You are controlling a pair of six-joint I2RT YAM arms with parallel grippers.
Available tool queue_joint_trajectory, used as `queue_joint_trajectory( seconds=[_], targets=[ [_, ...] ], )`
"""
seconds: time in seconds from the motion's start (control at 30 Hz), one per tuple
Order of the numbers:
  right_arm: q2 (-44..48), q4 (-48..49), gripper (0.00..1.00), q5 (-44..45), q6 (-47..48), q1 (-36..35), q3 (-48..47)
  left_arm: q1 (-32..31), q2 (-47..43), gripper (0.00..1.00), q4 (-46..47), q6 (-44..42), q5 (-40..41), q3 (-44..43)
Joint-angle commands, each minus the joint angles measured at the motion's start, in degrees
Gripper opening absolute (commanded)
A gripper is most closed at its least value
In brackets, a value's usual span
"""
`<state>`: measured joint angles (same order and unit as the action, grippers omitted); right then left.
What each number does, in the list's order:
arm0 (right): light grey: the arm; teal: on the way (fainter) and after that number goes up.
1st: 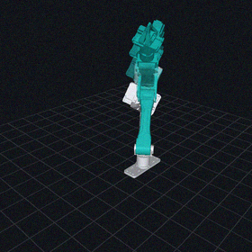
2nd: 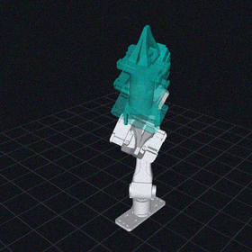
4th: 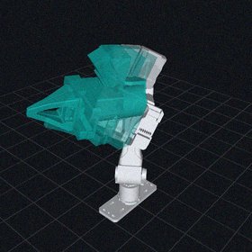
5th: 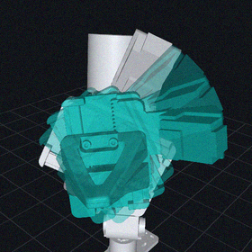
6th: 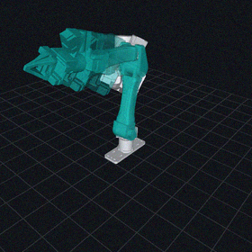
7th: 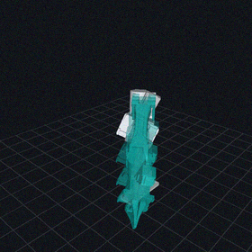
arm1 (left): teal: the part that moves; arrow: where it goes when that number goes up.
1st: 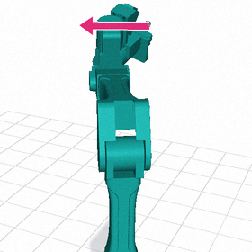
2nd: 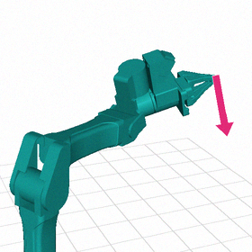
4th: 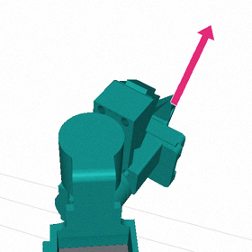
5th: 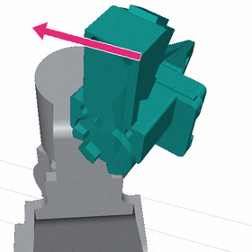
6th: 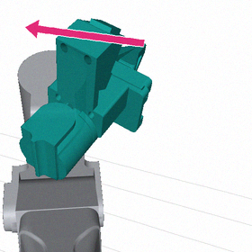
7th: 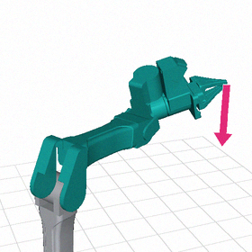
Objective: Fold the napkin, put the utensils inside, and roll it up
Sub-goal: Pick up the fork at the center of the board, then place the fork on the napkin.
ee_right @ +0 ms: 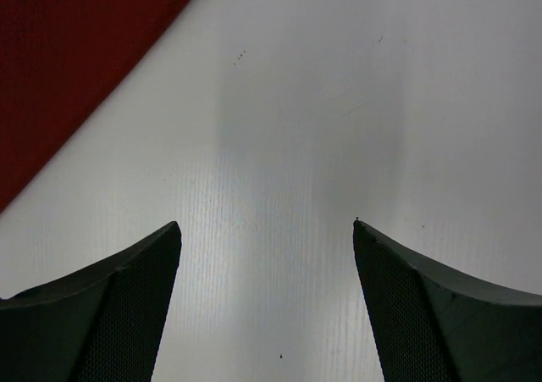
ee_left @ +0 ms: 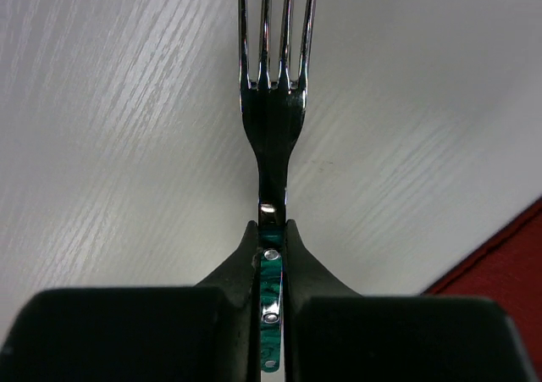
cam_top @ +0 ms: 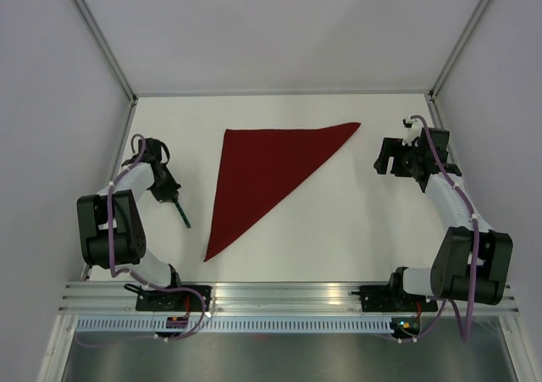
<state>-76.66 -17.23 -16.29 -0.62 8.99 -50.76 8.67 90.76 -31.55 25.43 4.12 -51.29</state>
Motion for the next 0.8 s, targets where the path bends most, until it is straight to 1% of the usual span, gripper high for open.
queue_joint_trajectory(
  seconds=[0.0,0.03,0.13,0.23,0.27,0.33,0.37,0.4,0.43,0.47,0.5,0.53,0.57,0.63,0.77],
  targets=[
    [0.20,-0.08,0.88,-0.32,0.10,0.67,-2.50,0.21,-1.46,0.02,-2.54,-4.86,-3.85,-7.50],
    [0.11,-0.08,0.88,-0.40,0.18,0.93,-2.41,0.04,-1.73,0.02,-3.07,-5.47,-6.29,-10.82],
    [0.29,-0.26,0.87,-1.37,-0.08,1.20,-2.41,-1.80,-2.17,0.02,-5.71,-9.60,-7.81,-17.43],
    [0.46,-0.26,0.88,-1.72,-0.08,1.38,-2.50,-7.07,-1.12,0.02,-8.43,-14.96,-7.37,-23.41],
    [0.64,-0.34,0.88,-1.90,0.01,1.38,-2.59,-11.52,-0.85,0.02,-8.87,-17.58,-6.68,-24.64],
    [0.99,-0.26,0.88,-2.16,-0.08,1.38,-2.50,-16.03,0.99,0.02,-9.84,-20.49,-5.97,-27.54],
    [1.08,-0.26,0.87,-2.16,-0.08,1.38,-2.50,-20.14,1.95,0.02,-10.19,-22.86,-5.88,-28.51],
    [1.25,-0.17,0.88,-2.25,0.09,1.38,-2.41,-22.01,2.92,0.02,-10.63,-23.84,-6.14,-30.69],
    [1.34,-0.08,0.87,-2.34,0.10,1.38,-2.41,-23.77,5.37,0.02,-11.07,-24.89,-7.45,-31.85],
    [1.43,-0.08,0.87,-2.43,0.18,1.38,-2.15,-27.18,6.52,0.02,-12.21,-27.25,-8.16,-33.08],
    [1.52,0.01,0.87,-2.43,0.10,1.38,-2.23,-28.69,7.67,0.02,-12.74,-28.23,-8.77,-35.35],
    [1.52,0.09,0.87,-2.34,0.10,1.38,-2.15,-30.18,10.63,0.02,-13.36,-29.11,-9.91,-36.68],
    [1.52,0.10,0.87,-2.34,0.18,1.38,-2.06,-32.98,11.97,0.02,-14.84,-30.69,-10.27,-37.91],
    [1.34,0.18,0.87,-2.16,0.18,1.38,-2.06,-36.51,16.00,0.02,-15.99,-32.02,-11.32,-41.16],
    [1.08,0.27,0.86,-1.64,0.10,1.38,-1.97,-40.30,22.24,0.02,-16.97,-33.16,-12.29,-45.56]
  ],
)
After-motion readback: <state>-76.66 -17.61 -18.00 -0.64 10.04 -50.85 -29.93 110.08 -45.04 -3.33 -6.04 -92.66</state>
